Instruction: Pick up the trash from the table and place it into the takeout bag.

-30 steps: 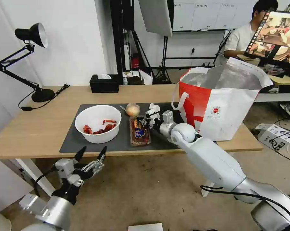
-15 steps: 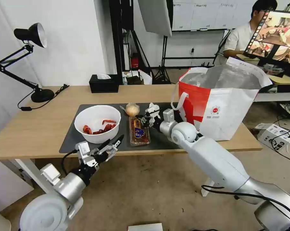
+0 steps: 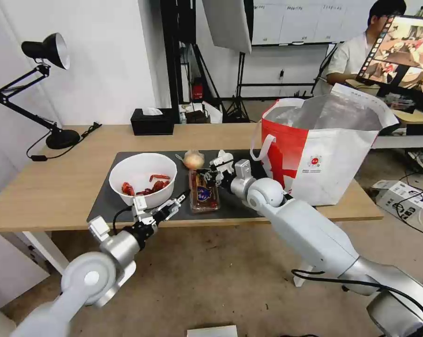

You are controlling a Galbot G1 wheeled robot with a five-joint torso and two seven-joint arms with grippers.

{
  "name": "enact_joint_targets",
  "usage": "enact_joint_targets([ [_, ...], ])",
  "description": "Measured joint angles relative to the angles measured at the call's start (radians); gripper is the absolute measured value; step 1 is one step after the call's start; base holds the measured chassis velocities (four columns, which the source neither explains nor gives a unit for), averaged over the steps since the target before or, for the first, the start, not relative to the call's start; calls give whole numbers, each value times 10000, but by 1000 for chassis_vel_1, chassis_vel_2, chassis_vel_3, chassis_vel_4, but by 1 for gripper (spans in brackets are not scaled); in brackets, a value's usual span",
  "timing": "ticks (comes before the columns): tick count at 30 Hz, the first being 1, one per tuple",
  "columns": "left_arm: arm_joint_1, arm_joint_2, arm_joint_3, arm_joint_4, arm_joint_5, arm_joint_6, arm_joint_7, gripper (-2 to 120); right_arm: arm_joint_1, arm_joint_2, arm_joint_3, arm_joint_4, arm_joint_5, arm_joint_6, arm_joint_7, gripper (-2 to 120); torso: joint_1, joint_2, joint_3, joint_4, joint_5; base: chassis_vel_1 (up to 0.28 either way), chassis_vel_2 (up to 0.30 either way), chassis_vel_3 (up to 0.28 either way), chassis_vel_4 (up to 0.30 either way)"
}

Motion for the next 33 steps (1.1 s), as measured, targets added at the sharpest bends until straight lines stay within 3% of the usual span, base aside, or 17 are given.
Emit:
enact_joint_targets([
  [8, -537, -209, 452, 374, -308, 221, -401, 100, -32, 50, 8, -104, -79, -3, 1, 0, 0, 0, 0, 1, 0, 0, 0, 0, 0],
  [19, -1261, -660, 752, 970, -1081, 636, -1417, 100, -21, 64, 41, -149, -104, 1, 17, 0, 0, 0, -1, 1, 0, 0, 0, 0, 0],
  [21, -1474, -877, 751, 1135, -1396, 949, -1939, 100, -53, 82, 68, -154, -123, 13, 22, 0, 0, 0, -1, 1, 0, 0, 0, 0, 0],
  [33, -1960, -1391, 875, 1557, -1924, 1061, -2293, 100, -102, 69, 91, -115, -132, 28, 49, 0, -1, 0, 0, 0, 1, 0, 0, 0, 0],
])
